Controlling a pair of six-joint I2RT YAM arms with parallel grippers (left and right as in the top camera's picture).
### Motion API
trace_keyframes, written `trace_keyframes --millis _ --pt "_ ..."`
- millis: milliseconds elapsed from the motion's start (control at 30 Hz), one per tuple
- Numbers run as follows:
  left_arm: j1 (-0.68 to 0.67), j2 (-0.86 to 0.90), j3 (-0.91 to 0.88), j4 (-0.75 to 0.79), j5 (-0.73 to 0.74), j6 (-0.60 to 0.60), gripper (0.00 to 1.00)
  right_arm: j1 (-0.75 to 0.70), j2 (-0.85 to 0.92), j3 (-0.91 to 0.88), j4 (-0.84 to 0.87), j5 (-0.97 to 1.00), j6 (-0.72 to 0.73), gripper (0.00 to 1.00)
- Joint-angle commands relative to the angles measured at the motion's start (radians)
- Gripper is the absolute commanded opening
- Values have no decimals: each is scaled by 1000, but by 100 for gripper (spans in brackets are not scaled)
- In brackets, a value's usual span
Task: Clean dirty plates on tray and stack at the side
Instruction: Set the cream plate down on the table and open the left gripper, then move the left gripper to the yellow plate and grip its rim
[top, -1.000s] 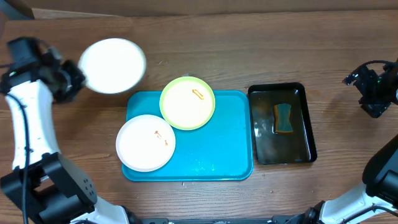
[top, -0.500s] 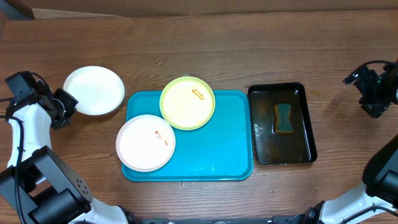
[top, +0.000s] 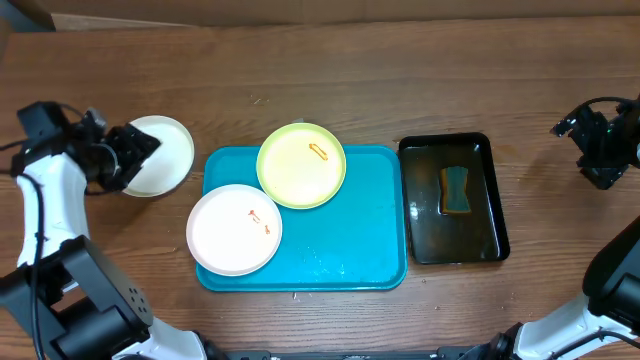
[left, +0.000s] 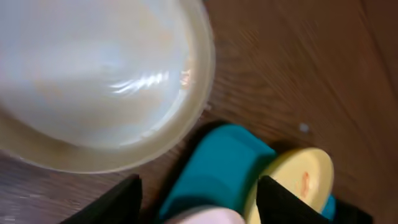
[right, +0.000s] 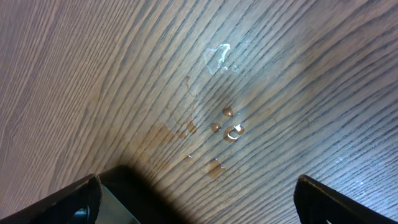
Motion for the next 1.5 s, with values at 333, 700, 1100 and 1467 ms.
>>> trace_keyframes --millis 333,700,1100,1467 --pt "-575 10 3 -77 -450 -38 58 -3 -23 16 5 -5 1 100" --pt "-648 120 2 -54 -476 -89 40 -3 -23 16 5 -5 1 100" --pt "-652 203 2 -28 -470 -83 19 -3 -23 16 5 -5 1 100" --pt "-678 206 4 1 -316 56 4 -3 -23 16 5 -5 1 100"
